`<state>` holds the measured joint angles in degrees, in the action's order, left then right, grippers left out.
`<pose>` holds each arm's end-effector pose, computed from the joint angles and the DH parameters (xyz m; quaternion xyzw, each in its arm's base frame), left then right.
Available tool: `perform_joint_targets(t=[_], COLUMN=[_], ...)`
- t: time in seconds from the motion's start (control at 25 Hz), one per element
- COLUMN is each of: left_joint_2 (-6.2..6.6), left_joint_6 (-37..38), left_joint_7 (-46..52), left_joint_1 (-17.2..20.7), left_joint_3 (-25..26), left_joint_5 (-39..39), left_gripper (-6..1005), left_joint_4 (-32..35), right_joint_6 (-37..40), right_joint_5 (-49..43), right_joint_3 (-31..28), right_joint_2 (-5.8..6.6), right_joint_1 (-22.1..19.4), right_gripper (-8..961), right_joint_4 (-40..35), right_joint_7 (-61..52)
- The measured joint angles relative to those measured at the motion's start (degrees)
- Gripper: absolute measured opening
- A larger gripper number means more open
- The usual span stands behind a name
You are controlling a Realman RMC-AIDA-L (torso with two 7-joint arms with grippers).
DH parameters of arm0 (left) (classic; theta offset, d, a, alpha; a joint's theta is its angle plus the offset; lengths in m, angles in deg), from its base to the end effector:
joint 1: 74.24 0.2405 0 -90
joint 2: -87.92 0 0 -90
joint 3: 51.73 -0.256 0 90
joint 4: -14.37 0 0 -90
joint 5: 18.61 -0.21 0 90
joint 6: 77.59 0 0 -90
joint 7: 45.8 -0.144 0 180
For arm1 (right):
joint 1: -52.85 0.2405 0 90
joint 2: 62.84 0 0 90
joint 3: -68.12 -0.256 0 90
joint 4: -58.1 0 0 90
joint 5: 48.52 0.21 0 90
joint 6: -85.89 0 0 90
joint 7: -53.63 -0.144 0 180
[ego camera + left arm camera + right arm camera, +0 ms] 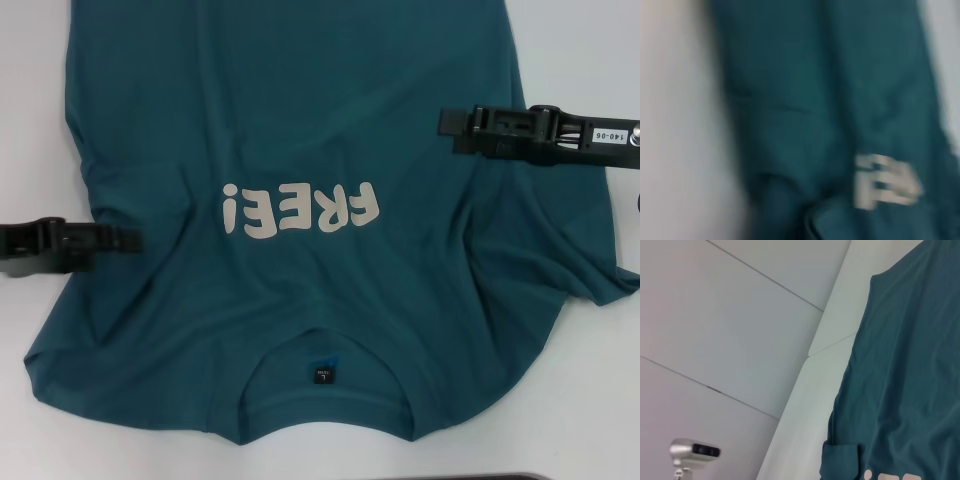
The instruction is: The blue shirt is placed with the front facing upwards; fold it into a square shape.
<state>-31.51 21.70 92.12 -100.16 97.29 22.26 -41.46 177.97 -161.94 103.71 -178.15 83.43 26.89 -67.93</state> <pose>-0.3108 0.2936 0.0481 -0.7479 -0.6490 -0.1126 0.0825 0.2759 0.3264 0.0161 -0.7695 0.5642 0.2989 0.0169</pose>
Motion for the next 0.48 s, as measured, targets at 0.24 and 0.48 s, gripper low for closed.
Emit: perform_joint_targets(t=[0.24, 0.48], left_joint_2=[4.64, 4.80], left_joint_6=[15.52, 10.05], left_joint_7=[-5.68, -4.48], left_joint_1=[-0.31, 0.51], left_joint_3=[2.83, 3.44], left_joint_5=[9.69, 8.39], left_gripper=[861, 862], left_joint_4=[7.63, 7.24], right_joint_6=[-0.03, -0.11], right_joint_5=[-0.01, -0.04], right_joint_3=[0.00, 0.00], right_joint_2=[0.00, 0.00], right_joint_1=[-0.25, -0.21], right_gripper=[916, 916], right_joint_4=[0.00, 0.00], right_joint_7=[0.05, 0.13])
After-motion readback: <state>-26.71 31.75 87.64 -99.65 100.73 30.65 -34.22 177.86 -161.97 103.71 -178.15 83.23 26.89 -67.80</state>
